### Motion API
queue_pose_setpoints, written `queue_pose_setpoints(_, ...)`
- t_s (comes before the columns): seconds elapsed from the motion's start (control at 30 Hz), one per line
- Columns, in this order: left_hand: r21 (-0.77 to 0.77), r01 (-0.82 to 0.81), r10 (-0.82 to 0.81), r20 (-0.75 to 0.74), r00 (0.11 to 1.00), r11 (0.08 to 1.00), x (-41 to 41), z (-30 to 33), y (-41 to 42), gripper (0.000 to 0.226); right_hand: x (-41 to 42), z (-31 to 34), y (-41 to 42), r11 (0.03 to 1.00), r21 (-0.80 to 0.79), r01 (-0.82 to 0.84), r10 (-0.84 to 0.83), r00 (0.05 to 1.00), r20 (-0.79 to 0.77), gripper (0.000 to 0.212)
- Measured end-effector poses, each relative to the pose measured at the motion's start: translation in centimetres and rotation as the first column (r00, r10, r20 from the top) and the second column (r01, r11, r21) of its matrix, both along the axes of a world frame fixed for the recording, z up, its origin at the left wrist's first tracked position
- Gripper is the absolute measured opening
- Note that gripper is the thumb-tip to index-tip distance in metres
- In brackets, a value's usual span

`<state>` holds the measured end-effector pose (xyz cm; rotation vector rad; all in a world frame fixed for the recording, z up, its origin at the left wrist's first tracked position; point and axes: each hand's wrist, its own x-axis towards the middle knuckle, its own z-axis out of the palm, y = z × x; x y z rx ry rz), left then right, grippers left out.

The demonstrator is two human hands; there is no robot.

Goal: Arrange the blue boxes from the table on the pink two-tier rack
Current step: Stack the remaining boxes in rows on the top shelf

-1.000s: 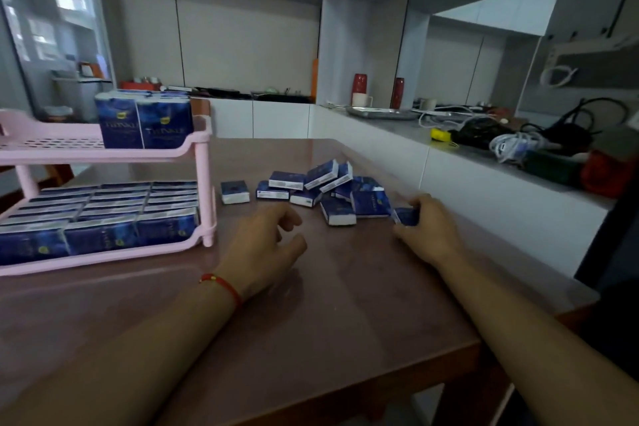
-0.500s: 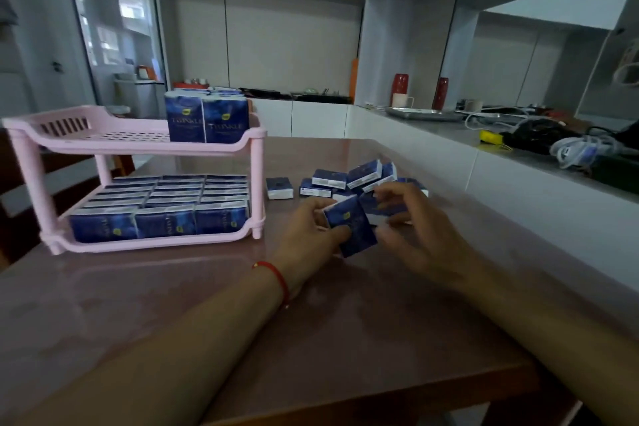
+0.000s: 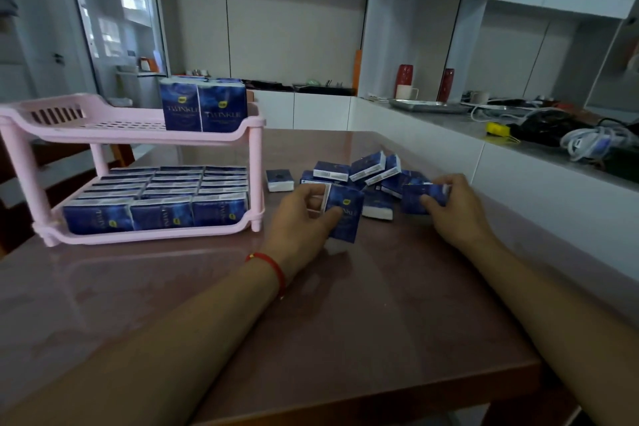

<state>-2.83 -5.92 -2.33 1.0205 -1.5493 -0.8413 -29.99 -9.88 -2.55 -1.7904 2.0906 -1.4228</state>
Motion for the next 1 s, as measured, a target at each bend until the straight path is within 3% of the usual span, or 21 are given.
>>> queue_pose_setpoints(0.07, -0.021, -0.017, 0.018, 0.016, 1.0, 1.0, 0.4, 0.1, 0.1, 0.027, 0.2, 0.5, 1.3, 0.99, -0.125, -0.064, 0.078, 0.99, 0.114, 0.046)
queue_pose_setpoints(0.17, -0.044, -0.02, 0.02, -0.002, 1.0, 0.999, 1.0, 0.2, 0.2, 0.022, 1.9, 2.0, 3.8, 0.93, -0.254, -0.264, 0.322, 0.92, 0.223, 0.05)
queue_pose_setpoints(0.27, -0.042, -0.018, 0.017, -0.017, 1.0, 0.999, 1.5, 0.5, 0.6, 0.025, 4.2, 3.1, 5.5, 0.823, -0.224, -0.522, 0.567, 0.778, 0.271, 0.038)
queue_pose_setpoints(0.33, 0.003, -0.005, 0.005, -0.043, 0.999, 1.0, 1.8, 0.6, 0.7, 0.028, 5.7, 3.3, 5.8, 0.76, -0.155, -0.631, 0.649, 0.739, 0.18, 0.033)
queue_pose_setpoints(0.6, 0.162, 0.111, -0.093, -0.116, 0.989, 0.981, 2.6, 1.2, 1.5, 0.043, 10.2, 4.3, 3.6, 0.719, 0.179, -0.672, 0.686, 0.727, -0.029, 0.06)
queue_pose_setpoints(0.83, 0.03, 0.157, -0.159, 0.3, 0.941, 0.987, 3.9, 0.9, 0.6, 0.061, 11.1, 1.4, 3.1, 0.752, 0.063, -0.656, 0.655, 0.755, 0.041, 0.061)
queue_pose_setpoints(0.93, -0.009, 0.14, -0.13, 0.307, 0.943, 0.99, 4.3, 1.1, 0.6, 0.062, 11.2, 1.6, 3.8, 0.723, 0.051, -0.689, 0.686, 0.724, 0.074, 0.05)
queue_pose_setpoints(1.0, -0.033, 0.124, -0.108, 0.3, 0.948, 0.992, 4.4, 1.9, 1.2, 0.057, 11.4, 1.8, 4.1, 0.695, -0.051, -0.717, 0.708, 0.67, 0.222, 0.044)
